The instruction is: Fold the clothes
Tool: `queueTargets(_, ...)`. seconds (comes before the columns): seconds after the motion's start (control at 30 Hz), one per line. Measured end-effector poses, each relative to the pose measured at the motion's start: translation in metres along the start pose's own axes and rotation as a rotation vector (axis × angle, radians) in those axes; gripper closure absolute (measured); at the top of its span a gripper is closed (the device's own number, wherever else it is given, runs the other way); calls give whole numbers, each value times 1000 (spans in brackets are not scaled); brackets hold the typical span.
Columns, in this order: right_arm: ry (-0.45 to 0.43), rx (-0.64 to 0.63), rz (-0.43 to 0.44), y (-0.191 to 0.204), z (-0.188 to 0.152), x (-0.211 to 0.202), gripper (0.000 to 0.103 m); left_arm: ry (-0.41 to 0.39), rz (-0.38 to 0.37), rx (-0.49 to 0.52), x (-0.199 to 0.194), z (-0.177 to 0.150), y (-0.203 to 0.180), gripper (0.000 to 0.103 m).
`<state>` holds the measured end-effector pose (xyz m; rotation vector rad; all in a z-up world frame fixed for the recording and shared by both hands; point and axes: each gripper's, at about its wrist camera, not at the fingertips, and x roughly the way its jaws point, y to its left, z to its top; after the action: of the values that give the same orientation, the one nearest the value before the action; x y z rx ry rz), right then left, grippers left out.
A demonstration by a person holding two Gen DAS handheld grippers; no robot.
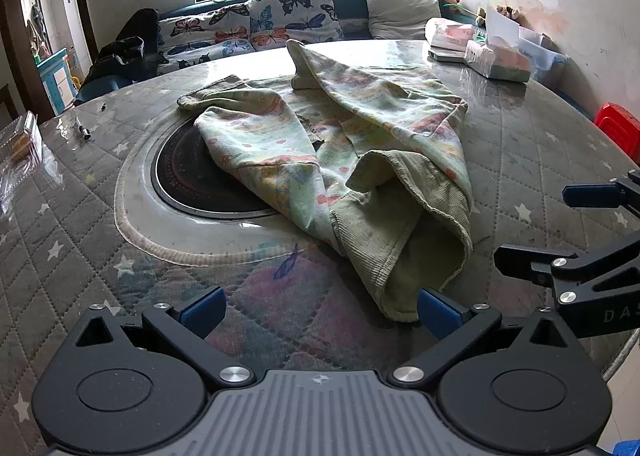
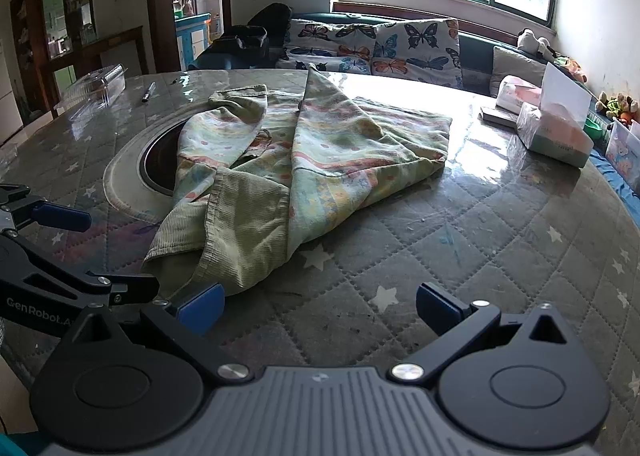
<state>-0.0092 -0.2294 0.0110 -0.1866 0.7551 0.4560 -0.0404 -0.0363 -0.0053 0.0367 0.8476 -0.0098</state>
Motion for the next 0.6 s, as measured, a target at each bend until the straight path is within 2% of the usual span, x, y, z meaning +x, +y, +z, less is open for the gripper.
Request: queueTargets(0.6, 1, -1, 6, 0, 1, 1, 0, 7, 5, 1, 1, 3, 1, 0)
